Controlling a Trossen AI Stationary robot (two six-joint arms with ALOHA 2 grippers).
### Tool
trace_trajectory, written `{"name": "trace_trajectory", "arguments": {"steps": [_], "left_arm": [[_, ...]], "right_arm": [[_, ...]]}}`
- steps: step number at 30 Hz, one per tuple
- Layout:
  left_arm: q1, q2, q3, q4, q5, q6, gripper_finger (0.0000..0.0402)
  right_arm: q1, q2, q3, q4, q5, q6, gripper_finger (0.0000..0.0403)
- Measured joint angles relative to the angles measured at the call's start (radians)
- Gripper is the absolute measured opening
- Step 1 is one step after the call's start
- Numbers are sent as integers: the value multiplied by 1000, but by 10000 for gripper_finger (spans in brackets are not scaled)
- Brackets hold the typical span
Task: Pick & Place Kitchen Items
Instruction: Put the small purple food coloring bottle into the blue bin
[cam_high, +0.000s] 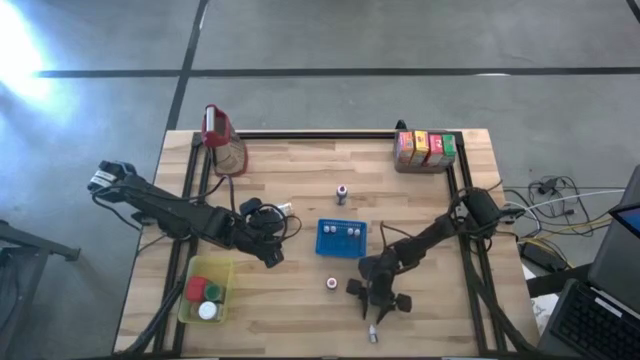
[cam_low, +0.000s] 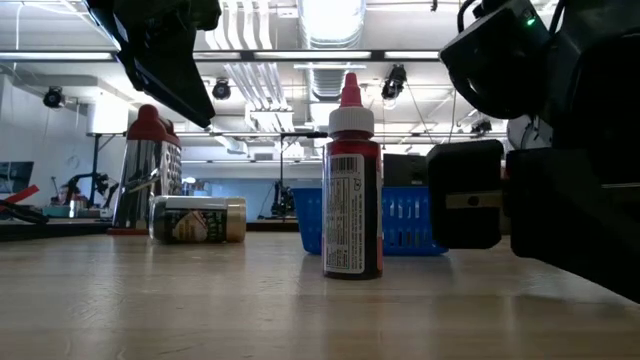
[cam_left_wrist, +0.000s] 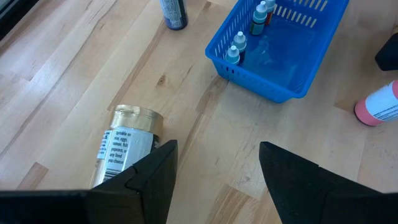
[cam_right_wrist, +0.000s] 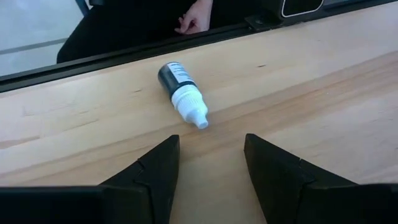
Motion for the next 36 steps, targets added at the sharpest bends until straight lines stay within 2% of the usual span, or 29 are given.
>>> {"name": "trace_trajectory", "arguments": {"steps": [5, 14, 31, 36], "left_arm": [[0, 0, 0, 0, 0, 0, 232], [0, 0, 0, 0, 0, 0, 232], [0, 0, 0, 0, 0, 0, 232], [0, 0, 0, 0, 0, 0, 232]], "right_arm": [[23, 0, 0, -1, -4, 0, 168], [49, 0, 0, 5, -10, 0, 177], [53, 0, 1, -14, -45, -5, 139], [52, 0, 1, 3, -42, -13, 141]]}}
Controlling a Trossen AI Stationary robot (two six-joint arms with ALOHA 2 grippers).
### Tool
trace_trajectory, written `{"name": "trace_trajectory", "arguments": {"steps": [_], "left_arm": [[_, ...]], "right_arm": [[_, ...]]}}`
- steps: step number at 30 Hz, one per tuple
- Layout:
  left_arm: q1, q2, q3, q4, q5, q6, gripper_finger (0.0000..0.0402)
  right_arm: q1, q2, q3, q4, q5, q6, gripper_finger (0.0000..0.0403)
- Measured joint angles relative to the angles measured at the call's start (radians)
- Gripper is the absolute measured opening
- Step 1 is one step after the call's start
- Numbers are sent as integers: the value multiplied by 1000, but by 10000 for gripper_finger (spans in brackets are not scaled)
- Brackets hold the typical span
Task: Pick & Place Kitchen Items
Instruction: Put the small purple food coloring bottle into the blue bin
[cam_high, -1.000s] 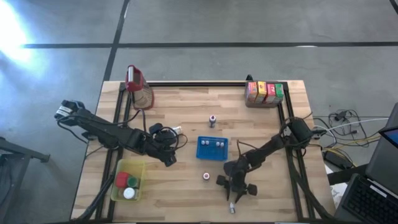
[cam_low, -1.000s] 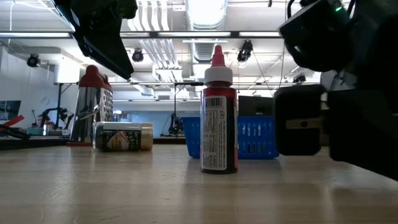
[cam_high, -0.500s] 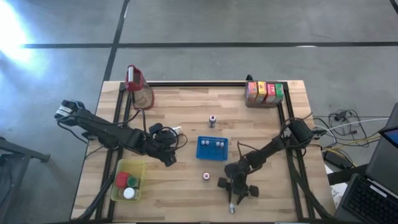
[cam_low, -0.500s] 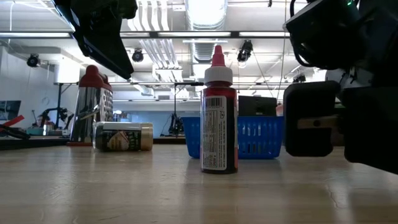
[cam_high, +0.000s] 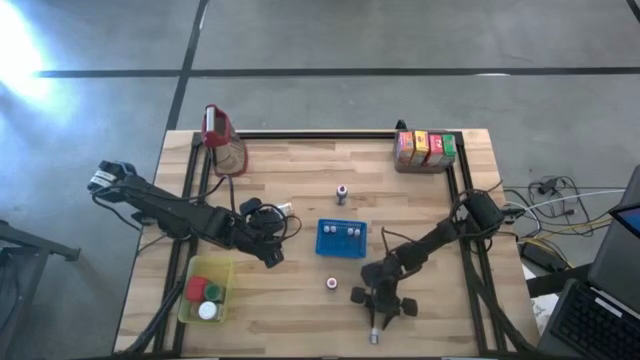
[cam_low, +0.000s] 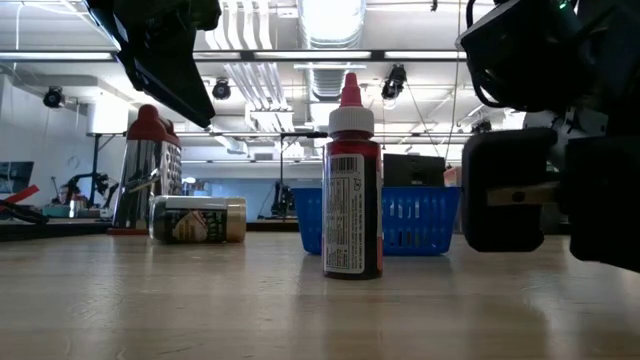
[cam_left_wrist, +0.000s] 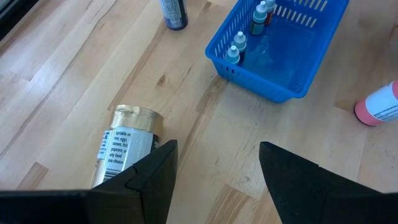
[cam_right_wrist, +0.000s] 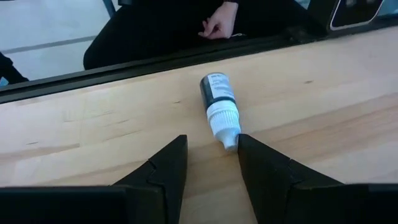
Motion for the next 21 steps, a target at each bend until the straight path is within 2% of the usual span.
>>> {"name": "trace_trajectory", "arguments": {"steps": [11, 21], "left_arm": [[0, 0, 0, 0, 0, 0, 232], [0, 0, 0, 0, 0, 0, 232]], "right_arm": [[0, 21, 36, 18, 1, -16, 166], [2, 74, 61, 21, -40, -2, 125]]}}
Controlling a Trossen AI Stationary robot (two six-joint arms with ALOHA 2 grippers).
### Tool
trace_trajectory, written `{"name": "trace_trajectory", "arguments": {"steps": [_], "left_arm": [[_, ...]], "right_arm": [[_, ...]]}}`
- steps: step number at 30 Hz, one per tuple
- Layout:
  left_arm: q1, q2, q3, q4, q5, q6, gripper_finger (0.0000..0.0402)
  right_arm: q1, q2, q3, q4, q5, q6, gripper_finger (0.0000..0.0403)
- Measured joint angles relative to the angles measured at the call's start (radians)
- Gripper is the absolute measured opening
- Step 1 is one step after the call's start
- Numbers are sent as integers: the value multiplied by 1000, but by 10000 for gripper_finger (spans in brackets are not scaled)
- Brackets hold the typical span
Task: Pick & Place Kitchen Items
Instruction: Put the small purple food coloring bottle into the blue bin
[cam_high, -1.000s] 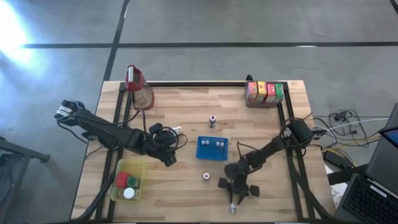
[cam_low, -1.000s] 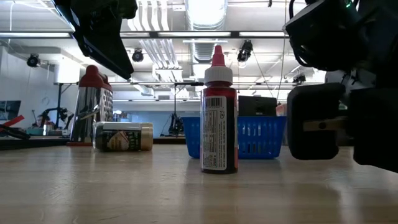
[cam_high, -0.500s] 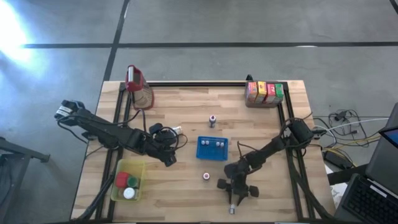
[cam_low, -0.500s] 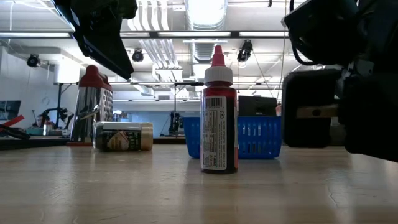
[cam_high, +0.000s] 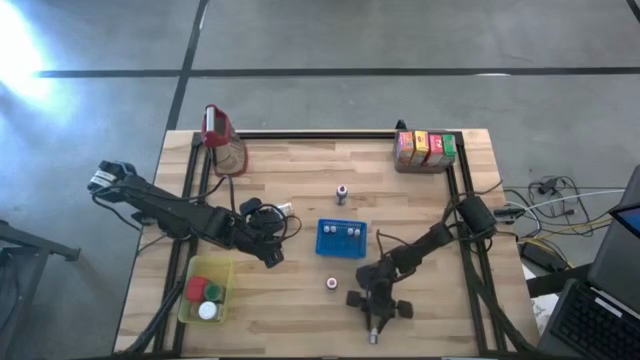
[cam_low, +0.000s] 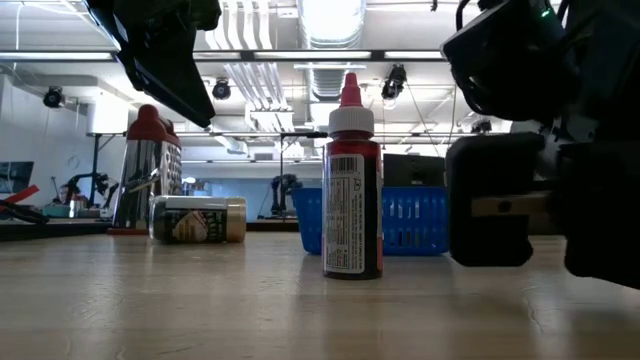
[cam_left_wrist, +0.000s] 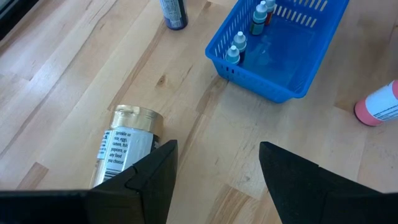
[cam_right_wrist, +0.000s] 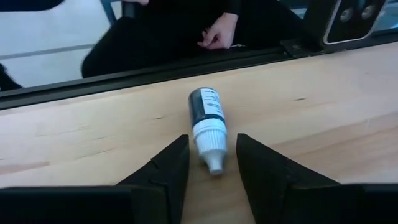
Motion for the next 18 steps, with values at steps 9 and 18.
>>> {"name": "trace_trajectory", "arguments": {"steps": [9, 18], "left_arm": [[0, 0, 0, 0, 0, 0, 232], [0, 0, 0, 0, 0, 0, 232]], "right_arm": [[0, -2, -3, -10, -32, 10, 81], [0, -2, -4, -11, -40, 8, 64]]}}
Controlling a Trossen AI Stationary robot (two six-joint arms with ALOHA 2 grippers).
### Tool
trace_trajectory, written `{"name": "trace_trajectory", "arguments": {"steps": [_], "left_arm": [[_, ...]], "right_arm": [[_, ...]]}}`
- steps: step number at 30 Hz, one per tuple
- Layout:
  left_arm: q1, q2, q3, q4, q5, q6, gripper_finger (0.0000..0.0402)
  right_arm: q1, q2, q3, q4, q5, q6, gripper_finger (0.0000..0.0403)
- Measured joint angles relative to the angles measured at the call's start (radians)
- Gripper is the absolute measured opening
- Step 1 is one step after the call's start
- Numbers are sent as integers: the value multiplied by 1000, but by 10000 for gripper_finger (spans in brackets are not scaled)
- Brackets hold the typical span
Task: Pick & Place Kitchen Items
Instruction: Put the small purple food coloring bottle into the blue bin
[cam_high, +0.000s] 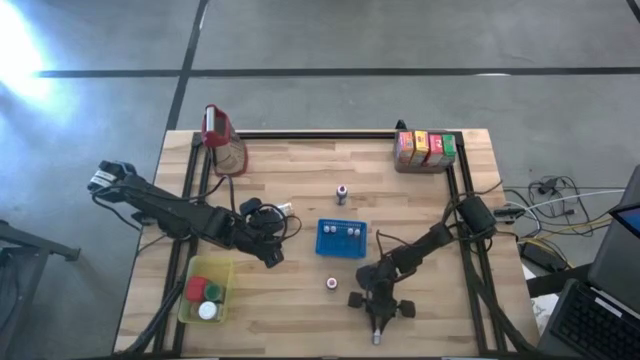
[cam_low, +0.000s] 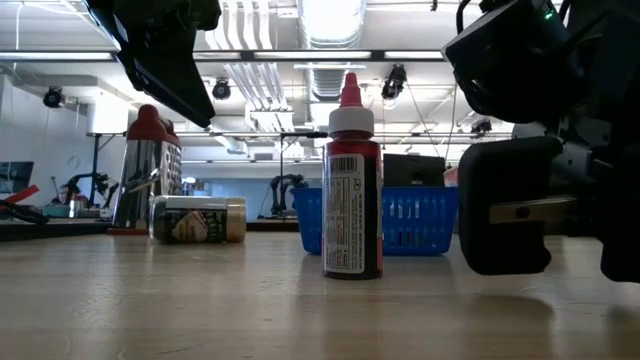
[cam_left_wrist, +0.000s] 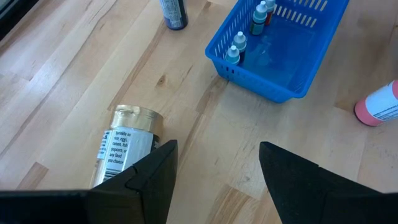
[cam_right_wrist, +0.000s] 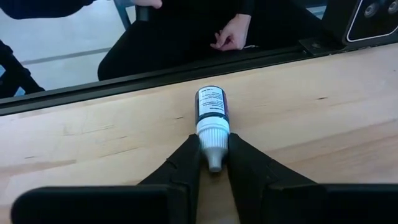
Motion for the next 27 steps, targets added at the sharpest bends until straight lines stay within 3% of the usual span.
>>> {"name": "trace_trajectory", "arguments": {"steps": [7, 13, 16, 22, 25, 27], "left_arm": [[0, 0, 0, 0, 0, 0, 232], [0, 0, 0, -1, 0, 0, 232], [0, 0, 0, -1, 0, 0, 232], [0, 0, 0, 7, 0, 0, 232], [0, 0, 0, 7, 0, 0, 232], [0, 0, 0, 7, 0, 0, 232]], "right_arm": [[-9, -20, 1, -11, 4, 157, 60], [-34, -136, 4, -216, 57, 261, 53], [-37, -249, 28, -466, 226, 243, 54], [-40, -483, 110, -970, 664, 183, 54], [-42, -582, 173, -1156, 809, 174, 55], [-46, -635, 223, -1235, 847, 168, 54]]}}
